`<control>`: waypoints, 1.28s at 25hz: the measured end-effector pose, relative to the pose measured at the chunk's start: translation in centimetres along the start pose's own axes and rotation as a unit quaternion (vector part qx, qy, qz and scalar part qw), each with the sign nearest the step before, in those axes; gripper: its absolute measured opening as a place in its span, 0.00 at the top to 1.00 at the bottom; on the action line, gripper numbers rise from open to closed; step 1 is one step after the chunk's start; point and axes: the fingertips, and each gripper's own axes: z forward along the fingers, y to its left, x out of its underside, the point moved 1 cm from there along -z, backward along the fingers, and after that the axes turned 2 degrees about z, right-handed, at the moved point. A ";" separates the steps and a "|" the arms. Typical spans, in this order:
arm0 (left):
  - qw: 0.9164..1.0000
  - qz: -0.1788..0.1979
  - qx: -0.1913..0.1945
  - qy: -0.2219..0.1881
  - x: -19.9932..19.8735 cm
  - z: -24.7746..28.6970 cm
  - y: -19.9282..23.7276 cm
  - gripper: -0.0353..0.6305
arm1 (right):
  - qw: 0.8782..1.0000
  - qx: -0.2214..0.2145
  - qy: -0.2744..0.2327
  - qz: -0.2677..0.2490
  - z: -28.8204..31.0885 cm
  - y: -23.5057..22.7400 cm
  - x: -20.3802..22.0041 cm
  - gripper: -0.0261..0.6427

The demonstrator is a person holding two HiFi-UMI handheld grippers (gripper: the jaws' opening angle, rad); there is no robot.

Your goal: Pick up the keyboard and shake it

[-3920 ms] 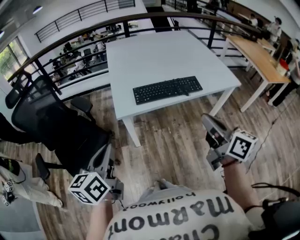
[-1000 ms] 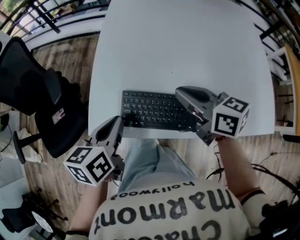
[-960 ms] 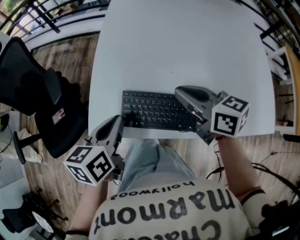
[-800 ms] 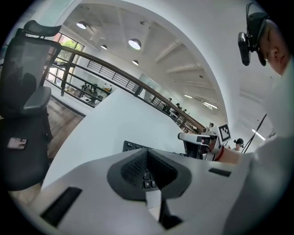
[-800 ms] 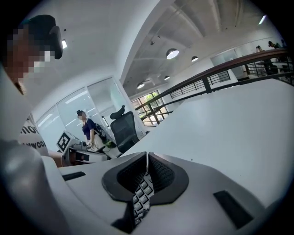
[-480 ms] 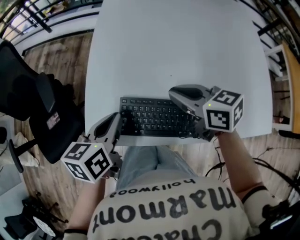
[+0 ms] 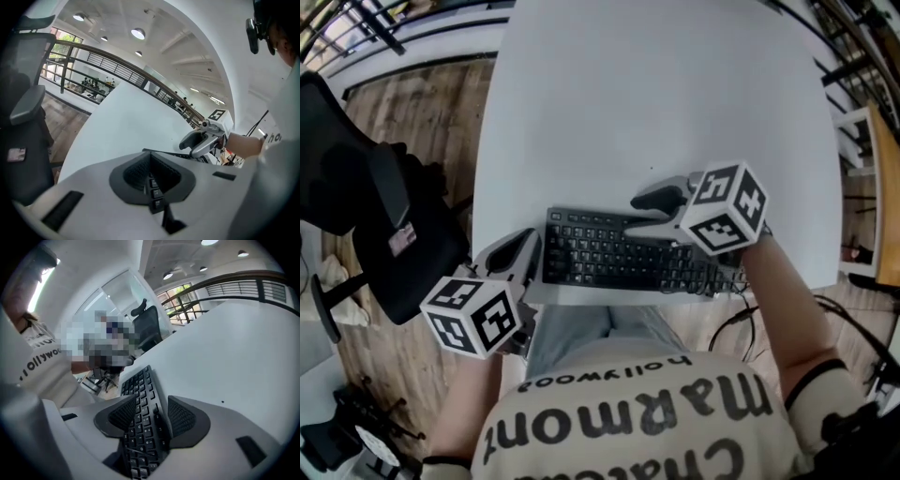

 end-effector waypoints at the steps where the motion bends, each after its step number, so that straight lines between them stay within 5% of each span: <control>1: 1.000 0.003 0.004 0.004 0.1 0.0 -0.1 0.94 | 1.000 -0.009 0.027 -0.010 0.4 0.1 0.5 0.63; 10: 0.999 0.016 0.037 0.027 1.2 0.1 -0.8 0.94 | 0.983 -0.061 0.168 -0.030 2.1 -0.5 2.5 0.57; 17: 0.997 0.016 0.060 0.046 1.8 0.2 -1.1 0.75 | 0.972 -0.049 0.218 -0.075 2.5 -0.7 2.6 0.60; 26: 0.997 0.018 0.061 0.043 1.5 0.0 -0.6 0.73 | 0.969 -0.005 0.198 -0.149 2.0 0.0 2.5 0.66; 32: 0.991 0.036 0.108 0.071 2.0 0.5 -0.7 0.58 | 0.963 0.026 0.172 -0.204 1.7 1.1 1.9 0.66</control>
